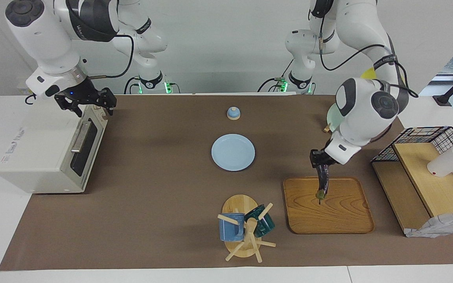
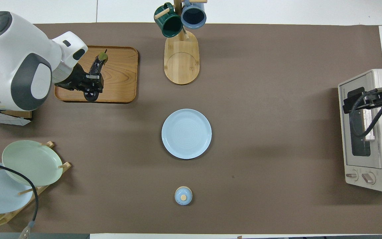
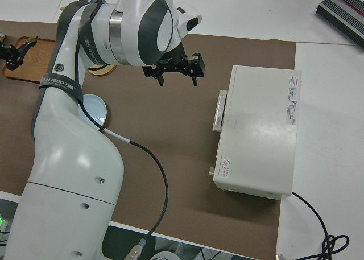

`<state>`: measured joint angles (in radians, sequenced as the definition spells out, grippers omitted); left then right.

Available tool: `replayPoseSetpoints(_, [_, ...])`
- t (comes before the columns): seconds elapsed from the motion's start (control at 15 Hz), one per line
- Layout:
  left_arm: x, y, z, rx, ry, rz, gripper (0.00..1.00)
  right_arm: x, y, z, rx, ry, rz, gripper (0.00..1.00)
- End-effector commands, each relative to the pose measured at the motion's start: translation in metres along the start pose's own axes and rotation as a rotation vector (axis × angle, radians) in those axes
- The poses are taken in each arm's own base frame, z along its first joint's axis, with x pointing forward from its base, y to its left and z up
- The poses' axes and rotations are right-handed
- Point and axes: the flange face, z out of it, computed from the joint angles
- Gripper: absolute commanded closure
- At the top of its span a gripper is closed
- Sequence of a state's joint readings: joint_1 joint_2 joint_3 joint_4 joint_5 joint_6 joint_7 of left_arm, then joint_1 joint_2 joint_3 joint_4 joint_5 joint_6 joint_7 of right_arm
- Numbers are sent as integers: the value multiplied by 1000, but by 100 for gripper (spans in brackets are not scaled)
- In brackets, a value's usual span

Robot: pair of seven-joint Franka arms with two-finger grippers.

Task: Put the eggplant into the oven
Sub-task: 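Carry the eggplant onto the blue plate and open the left gripper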

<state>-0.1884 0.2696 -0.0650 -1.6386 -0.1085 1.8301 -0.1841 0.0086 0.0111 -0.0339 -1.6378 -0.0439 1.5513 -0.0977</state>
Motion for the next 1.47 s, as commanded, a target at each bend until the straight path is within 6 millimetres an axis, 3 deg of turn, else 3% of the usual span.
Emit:
replayPoseSetpoints(0.0, [-64, 66, 11, -4, -55, -48, 100, -3, 0, -1, 27, -10, 14, 0])
replayPoseSetpoints(0.13, [-92, 102, 27, -11, -69, -27, 100, -3, 0, -1, 27, -10, 14, 0])
replayPoseSetpoints(0.33, [-145, 143, 71, -3, -46, 26, 100, -3, 1, 0, 27, -12, 15, 0])
replayPoseSetpoints(0.47, [-157, 171, 95, -14, -10, -1, 100, -2, 0, 0, 27, -12, 13, 0])
replayPoseSetpoints(0.53, [-162, 181, 112, -14, -3, 0, 100, -2, 0, 0, 27, -12, 13, 0])
replayPoseSetpoints(0.87, [-164, 212, 154, -59, 24, -3, 100, -2, 0, 0, 27, -12, 13, 0])
replayPoseSetpoints(1.0, [-169, 222, 160, -68, 39, -9, 100, -2, 0, 0, 27, -12, 13, 0])
replayPoseSetpoints(1.34, [-169, 222, 165, -65, 37, -14, 100, -2, 5, 0, 27, -3, 27, 0])
replayPoseSetpoints(1.4, [-169, 221, 165, -64, 35, -11, 78, -4, 9, 1, 29, -14, 30, 0])
